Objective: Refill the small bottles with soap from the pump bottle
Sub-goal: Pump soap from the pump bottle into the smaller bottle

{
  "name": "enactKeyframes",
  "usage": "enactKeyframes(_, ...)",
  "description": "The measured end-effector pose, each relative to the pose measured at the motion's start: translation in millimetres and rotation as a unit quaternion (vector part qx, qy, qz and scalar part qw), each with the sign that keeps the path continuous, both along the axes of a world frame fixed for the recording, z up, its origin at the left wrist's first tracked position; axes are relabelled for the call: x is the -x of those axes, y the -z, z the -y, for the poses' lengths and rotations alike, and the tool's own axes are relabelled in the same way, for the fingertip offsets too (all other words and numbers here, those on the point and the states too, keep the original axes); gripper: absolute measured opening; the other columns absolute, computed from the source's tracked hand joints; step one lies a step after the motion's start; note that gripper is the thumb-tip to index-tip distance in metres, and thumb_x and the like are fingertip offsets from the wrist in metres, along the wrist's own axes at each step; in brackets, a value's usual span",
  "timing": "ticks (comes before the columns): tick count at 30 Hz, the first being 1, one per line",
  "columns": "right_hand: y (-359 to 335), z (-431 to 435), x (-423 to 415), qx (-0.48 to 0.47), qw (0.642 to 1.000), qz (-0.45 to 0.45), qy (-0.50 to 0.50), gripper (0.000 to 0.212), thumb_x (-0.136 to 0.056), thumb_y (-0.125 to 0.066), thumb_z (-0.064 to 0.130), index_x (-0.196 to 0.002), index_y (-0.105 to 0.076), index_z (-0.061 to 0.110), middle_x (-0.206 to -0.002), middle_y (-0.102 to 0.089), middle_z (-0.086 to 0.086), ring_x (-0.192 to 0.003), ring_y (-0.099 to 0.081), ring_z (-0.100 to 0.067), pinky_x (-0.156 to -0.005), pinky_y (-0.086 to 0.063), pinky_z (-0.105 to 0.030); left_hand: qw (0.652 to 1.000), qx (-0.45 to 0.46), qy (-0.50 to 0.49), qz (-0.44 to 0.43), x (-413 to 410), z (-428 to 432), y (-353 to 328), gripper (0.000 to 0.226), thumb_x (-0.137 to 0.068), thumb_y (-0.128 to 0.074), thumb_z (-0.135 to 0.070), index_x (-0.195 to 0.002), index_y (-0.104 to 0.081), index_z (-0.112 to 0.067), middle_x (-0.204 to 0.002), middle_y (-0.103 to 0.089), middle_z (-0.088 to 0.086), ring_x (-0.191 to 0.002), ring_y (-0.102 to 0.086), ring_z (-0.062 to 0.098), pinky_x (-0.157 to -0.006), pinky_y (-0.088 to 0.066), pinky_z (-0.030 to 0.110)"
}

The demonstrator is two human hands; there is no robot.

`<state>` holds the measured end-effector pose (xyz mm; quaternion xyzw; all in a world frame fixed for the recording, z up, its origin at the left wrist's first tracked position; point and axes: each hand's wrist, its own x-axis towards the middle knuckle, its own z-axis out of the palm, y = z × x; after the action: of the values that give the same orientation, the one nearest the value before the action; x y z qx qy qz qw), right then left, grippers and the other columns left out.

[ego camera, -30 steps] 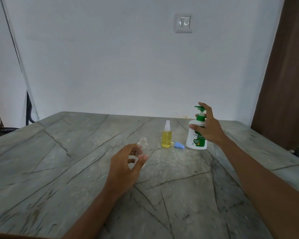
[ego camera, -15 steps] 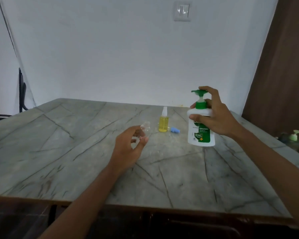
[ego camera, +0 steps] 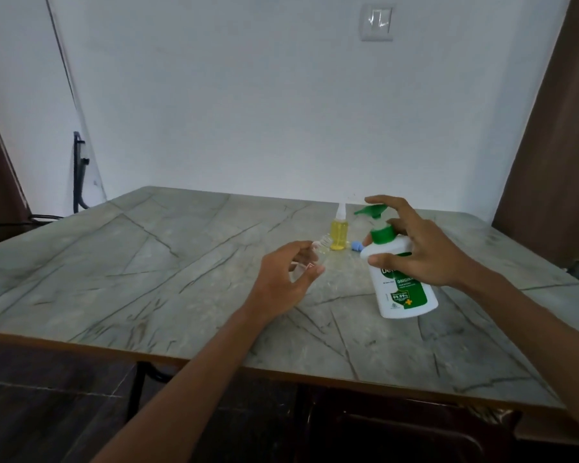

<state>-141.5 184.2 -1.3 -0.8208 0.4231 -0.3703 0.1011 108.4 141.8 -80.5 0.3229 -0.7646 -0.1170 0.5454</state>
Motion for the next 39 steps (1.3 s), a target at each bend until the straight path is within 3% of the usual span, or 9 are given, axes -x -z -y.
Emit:
enactKeyframes(3, 1.8, 4.3, -6.4, 0.007, 1.0, -0.019, -0.005, 0.079, -0.078, -0.082, 0.021, -0.137, -0.035, 0.043, -0.098, -0.072, 0.007, -0.078, -0.072, -0.013, -0.068, -0.06, -0.03, 1.0, 0.007, 0.001, -0.001, 0.6, 0.5, -0.1, 0.041, -0.084, -0.073, -0.026, -0.119, -0.063, -0.008, -0.099, -0.07, -0.004, -0.087, -0.067, 0.008, -0.076, -0.059, 0.034)
enactKeyframes(5, 2.7, 6.6, -10.8, 0.021, 0.999, -0.03, -0.013, 0.079, -0.078, -0.082, 0.026, -0.137, -0.034, 0.047, -0.099, -0.072, 0.002, -0.078, -0.071, -0.015, -0.069, -0.06, -0.03, 1.0, 0.013, 0.003, -0.009, 0.5, 0.8, -0.4, 0.042, -0.084, -0.073, -0.027, -0.12, -0.063, -0.008, -0.099, -0.07, -0.004, -0.086, -0.067, 0.008, -0.076, -0.059, 0.033)
enactKeyframes(10, 5.4, 13.3, -23.2, 0.072, 0.995, -0.055, -0.033, 0.082, -0.073, -0.084, 0.021, -0.132, -0.037, 0.052, -0.096, -0.071, 0.012, -0.08, -0.07, -0.008, -0.068, -0.057, -0.02, 0.999, 0.037, 0.0, -0.017, -0.6, 1.2, -3.1, 0.039, -0.086, -0.071, -0.025, -0.12, -0.062, -0.007, -0.1, -0.069, -0.002, -0.086, -0.065, 0.007, -0.076, -0.055, 0.02)
enactKeyframes(14, 7.4, 19.0, -30.6, 0.096, 0.993, -0.046, -0.041, 0.077, -0.074, -0.085, 0.023, -0.127, -0.039, 0.054, -0.094, -0.072, 0.01, -0.078, -0.07, -0.006, -0.065, -0.054, -0.013, 0.998, 0.051, -0.002, -0.02, -1.9, 0.2, -6.2, 0.038, -0.086, -0.071, -0.021, -0.12, -0.062, -0.006, -0.1, -0.069, 0.0, -0.087, -0.064, 0.007, -0.077, -0.051, 0.014)
enactKeyframes(22, 7.4, 17.1, -40.7, 0.094, 0.995, -0.032, -0.029, 0.07, -0.072, -0.082, 0.042, -0.129, -0.042, 0.053, -0.092, -0.069, 0.023, -0.082, -0.069, 0.002, -0.07, -0.051, -0.007, 0.998, 0.063, -0.019, -0.008, -2.5, 2.0, -6.6, 0.038, -0.088, -0.068, -0.019, -0.122, -0.061, -0.005, -0.102, -0.069, 0.001, -0.09, -0.062, 0.007, -0.078, -0.046, 0.007)
enactKeyframes(26, 4.6, 17.3, -46.9, 0.076, 0.996, -0.042, -0.013, 0.07, -0.06, -0.078, 0.062, -0.119, -0.041, 0.062, -0.092, -0.06, 0.034, -0.084, -0.065, 0.006, -0.068, -0.049, -0.005, 0.997, 0.076, -0.035, 0.002, -3.7, 2.6, -6.6, 0.036, -0.091, -0.065, -0.02, -0.123, -0.06, -0.006, -0.102, -0.067, 0.0, -0.091, -0.061, 0.005, -0.079, -0.046, 0.008)
enactKeyframes(30, 3.9, 20.2, -47.3, 0.061, 0.997, -0.049, 0.007, 0.073, -0.051, -0.075, 0.071, -0.115, -0.04, 0.064, -0.089, -0.065, 0.023, -0.078, -0.065, 0.004, -0.064, -0.048, -0.005, 0.996, 0.076, -0.043, 0.02, -4.0, 3.3, -4.5, 0.034, -0.094, -0.06, -0.022, -0.124, -0.058, -0.008, -0.103, -0.065, 0.0, -0.09, -0.058, 0.003, -0.078, -0.043, 0.005)
enactKeyframes(35, 3.3, 22.7, -47.3, 0.063, 0.997, -0.047, 0.009, 0.071, -0.049, -0.077, 0.068, -0.112, -0.043, 0.061, -0.093, -0.069, 0.011, -0.076, -0.068, -0.004, -0.062, -0.054, -0.011, 0.996, 0.072, -0.044, 0.029, -3.8, 4.1, -4.0, 0.03, -0.095, -0.057, -0.02, -0.123, -0.057, -0.008, -0.104, -0.065, 0.002, -0.091, -0.057, 0.004, -0.079, -0.042, 0.004)
enactKeyframes(39, 4.4, 22.6, -47.4, 0.066, 0.997, -0.039, 0.017, 0.067, -0.049, -0.078, 0.065, -0.109, -0.049, 0.054, -0.09, -0.068, 0.015, -0.073, -0.069, -0.003, -0.062, -0.054, -0.011, 0.996, 0.072, -0.042, 0.036, -4.1, 4.5, -3.3, 0.03, -0.095, -0.058, -0.018, -0.123, -0.057, -0.007, -0.105, -0.065, 0.003, -0.092, -0.057, 0.004, -0.08, -0.042, 0.003)
